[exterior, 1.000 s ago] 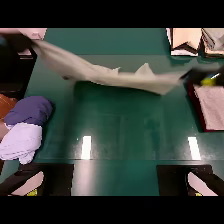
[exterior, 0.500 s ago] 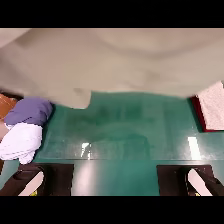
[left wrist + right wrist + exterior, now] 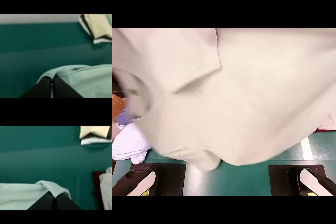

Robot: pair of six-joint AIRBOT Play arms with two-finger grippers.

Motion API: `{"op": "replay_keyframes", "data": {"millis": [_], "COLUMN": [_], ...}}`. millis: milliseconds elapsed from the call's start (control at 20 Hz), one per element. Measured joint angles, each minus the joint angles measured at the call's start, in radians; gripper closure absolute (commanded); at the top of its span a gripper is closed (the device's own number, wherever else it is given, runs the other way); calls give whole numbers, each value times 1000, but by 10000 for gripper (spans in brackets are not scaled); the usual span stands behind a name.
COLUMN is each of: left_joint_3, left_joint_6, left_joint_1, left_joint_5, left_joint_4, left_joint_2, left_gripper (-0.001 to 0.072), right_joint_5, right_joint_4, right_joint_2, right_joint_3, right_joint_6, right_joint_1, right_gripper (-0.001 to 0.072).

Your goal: Fold the shirts.

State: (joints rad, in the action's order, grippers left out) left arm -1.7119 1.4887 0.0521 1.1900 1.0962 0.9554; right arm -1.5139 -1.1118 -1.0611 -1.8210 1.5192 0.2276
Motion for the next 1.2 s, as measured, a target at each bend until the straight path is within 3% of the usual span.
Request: {"op": "replay_keyframes", "data": {"millis": [200,350,650,900,1200], "left_joint_3": [181,223,135,82,203], "left_joint_6": [-13,-43,-104,-122,-112], "left_joint_1": [-1,-2,-1,-1,-2], "left_joint_5": [22,-8,-121,-42,97], "left_joint_4": [-16,-25,-23,41,92], "left_joint_2": [199,384,594,631,637], "left_gripper": [686,686,685,687,685], "right_joint_5": [-4,70,203,148,113], "right_joint_4": [-89,-96,-13,-93,-206], "right_joint_2": [-223,-399,-637,-664,-545], "right_joint_3": [132,170,32,-64,187], "right_joint_6": [13,15,10,-31,-43], "right_joint_1": [-138,-189,-201,-206,-227], "right_gripper": [692,692,692,692,691]}}
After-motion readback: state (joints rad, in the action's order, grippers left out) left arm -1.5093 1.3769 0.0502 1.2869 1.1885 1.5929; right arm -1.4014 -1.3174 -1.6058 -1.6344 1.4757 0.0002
